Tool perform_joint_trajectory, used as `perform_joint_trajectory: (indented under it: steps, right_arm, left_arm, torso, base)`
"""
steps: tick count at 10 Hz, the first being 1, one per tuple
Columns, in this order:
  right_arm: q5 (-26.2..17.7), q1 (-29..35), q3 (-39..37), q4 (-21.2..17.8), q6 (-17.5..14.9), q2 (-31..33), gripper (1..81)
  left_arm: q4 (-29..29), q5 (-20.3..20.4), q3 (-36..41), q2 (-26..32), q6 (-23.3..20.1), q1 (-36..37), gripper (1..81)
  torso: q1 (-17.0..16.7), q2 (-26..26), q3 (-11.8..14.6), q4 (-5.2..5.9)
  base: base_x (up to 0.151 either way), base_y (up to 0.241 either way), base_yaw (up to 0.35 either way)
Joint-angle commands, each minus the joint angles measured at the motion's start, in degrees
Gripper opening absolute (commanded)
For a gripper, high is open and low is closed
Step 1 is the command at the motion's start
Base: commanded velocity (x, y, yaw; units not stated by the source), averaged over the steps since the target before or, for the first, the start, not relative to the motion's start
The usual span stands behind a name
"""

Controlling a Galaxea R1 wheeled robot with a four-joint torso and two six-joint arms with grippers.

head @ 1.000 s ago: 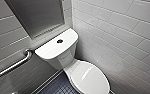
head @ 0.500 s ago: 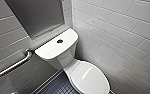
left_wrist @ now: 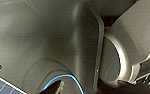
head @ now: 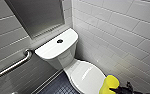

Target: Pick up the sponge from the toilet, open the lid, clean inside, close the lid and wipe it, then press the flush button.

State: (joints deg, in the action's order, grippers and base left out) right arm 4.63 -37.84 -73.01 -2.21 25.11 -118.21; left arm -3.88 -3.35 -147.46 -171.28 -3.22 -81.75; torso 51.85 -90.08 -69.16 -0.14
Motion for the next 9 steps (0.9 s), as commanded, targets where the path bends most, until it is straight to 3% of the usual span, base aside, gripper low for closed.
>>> perform_joint_trajectory:
  steps: [1,3,4,9]
  right_arm:
    - [-18.52,13.95,-8.10,2.03,0.46,-8.47,1.0]
    - [-23.87,18.62,-16.51,2.20,0.55,-18.20,1.0]
    - [-24.49,20.37,-19.67,2.29,0.55,-21.53,1.0]
    - [-23.01,23.28,-39.35,4.40,0.20,-39.99,1.0]
  left_arm:
    - [0.36,-5.00,0.59,-0.03,-0.56,-1.26,81.1]
    - [0.45,-5.00,0.50,0.14,-0.48,-1.18,81.1]
    - [0.54,-5.00,0.50,0.23,-0.56,-1.26,81.1]
    - [0.80,-5.09,0.50,0.67,-0.47,-1.27,81.1]
  torso:
    - [0.00,0.00,0.00,0.00]
    - [0.00,0.00,0.00,0.00]
    - [0.00,0.00,0.00,0.00]
    - [0.00,0.00,0.00,0.00]
  base:
    - [0.000,0.000,0.000]
    - [0.000,0.000,0.000]
    - [0.000,0.000,0.000]
    - [0.000,0.000,0.000]
